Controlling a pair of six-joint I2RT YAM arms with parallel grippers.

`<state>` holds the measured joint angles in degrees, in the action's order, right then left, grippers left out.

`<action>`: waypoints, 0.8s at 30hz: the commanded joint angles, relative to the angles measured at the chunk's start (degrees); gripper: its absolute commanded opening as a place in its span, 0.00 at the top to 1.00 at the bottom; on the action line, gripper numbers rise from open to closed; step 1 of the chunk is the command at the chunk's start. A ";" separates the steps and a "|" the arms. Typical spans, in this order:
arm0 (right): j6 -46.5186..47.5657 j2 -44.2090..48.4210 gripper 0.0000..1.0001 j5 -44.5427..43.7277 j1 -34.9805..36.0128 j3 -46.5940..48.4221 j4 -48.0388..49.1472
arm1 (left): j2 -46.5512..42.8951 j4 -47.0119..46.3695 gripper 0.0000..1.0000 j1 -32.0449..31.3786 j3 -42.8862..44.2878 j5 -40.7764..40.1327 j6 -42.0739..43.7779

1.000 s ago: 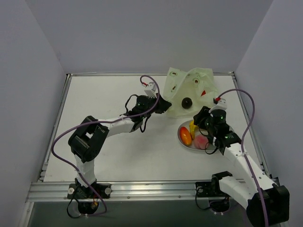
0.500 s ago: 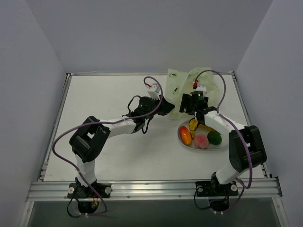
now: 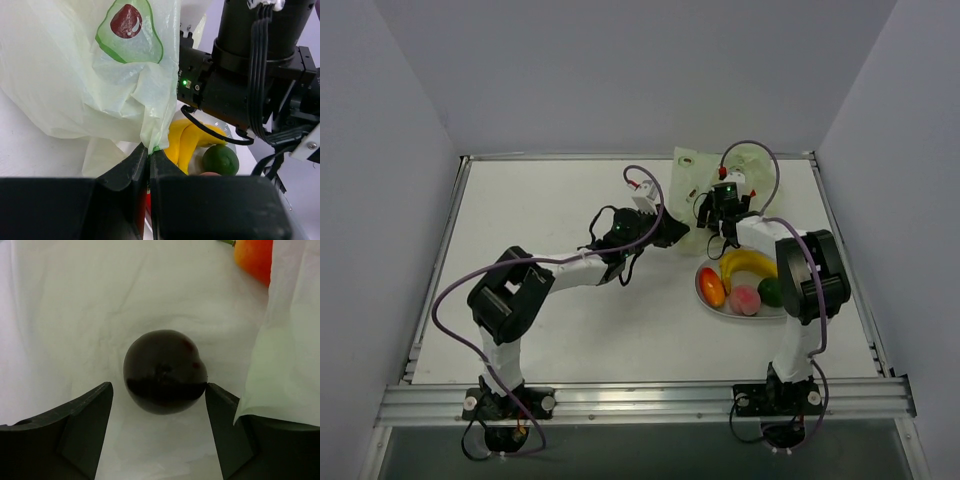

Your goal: Take the fake fruits out of the plastic bag

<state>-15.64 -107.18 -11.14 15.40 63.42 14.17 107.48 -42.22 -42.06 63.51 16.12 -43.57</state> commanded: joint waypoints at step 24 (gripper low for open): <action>-5.36 40.09 0.66 -4.14 4.38 -24.12 2.19 | 1.77 -8.14 0.98 1.54 2.50 -0.74 -4.68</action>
<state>-17.17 -73.63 -11.00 20.27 42.98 19.64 109.51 -45.04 -41.41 63.07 15.16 -46.33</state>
